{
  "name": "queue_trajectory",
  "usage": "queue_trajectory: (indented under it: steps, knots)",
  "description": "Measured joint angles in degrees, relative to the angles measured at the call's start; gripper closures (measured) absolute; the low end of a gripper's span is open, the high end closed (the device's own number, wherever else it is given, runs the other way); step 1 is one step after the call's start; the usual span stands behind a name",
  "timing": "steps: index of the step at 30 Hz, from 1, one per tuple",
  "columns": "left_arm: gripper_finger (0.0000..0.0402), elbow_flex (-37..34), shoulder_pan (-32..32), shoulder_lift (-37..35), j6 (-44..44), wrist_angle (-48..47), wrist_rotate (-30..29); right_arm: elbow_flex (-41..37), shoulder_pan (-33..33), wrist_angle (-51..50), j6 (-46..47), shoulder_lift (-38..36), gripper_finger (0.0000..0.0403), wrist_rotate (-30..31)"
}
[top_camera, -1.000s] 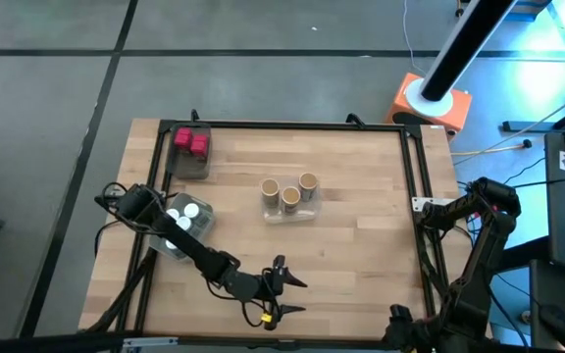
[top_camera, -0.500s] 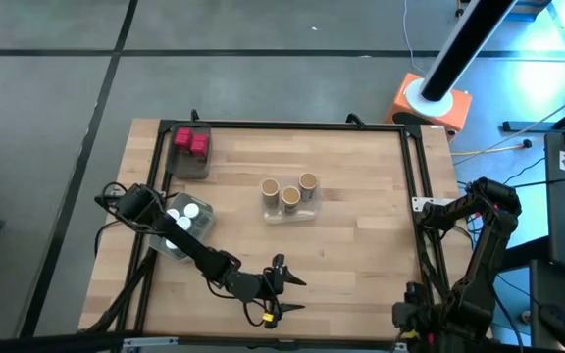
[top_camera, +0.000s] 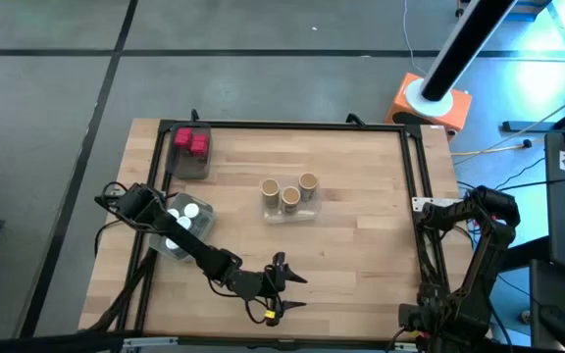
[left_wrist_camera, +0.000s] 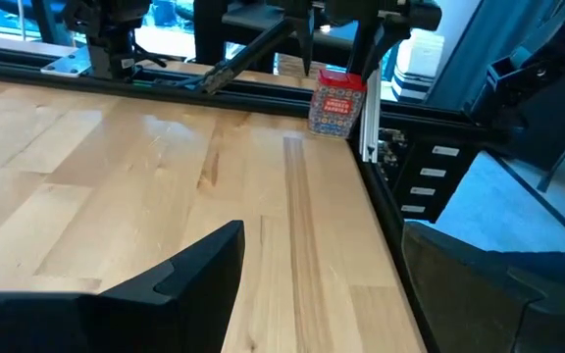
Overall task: Sort spices by type
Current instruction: Put the red seasoning can into the black bin
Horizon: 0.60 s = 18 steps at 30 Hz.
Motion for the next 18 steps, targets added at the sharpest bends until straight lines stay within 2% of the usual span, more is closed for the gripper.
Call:
queue_trajectory:
  steps: [3,10,18]
  knots:
    - [0.0135,0.00,0.00,0.00,-0.17,-0.13,0.00,-0.01,0.25,-0.04,1.06,0.87,0.0072,-3.92]
    - [0.0135,0.00,0.15,0.00,-0.18,-0.47,0.00,0.04,0.26,-1.22,0.88,2.19,0.0072,-8.29]
    - [0.0135,0.00,0.13,0.00,-0.58,-1.21,0.02,0.19,0.28,-1.89,-0.06,2.14,0.0072,-2.54]
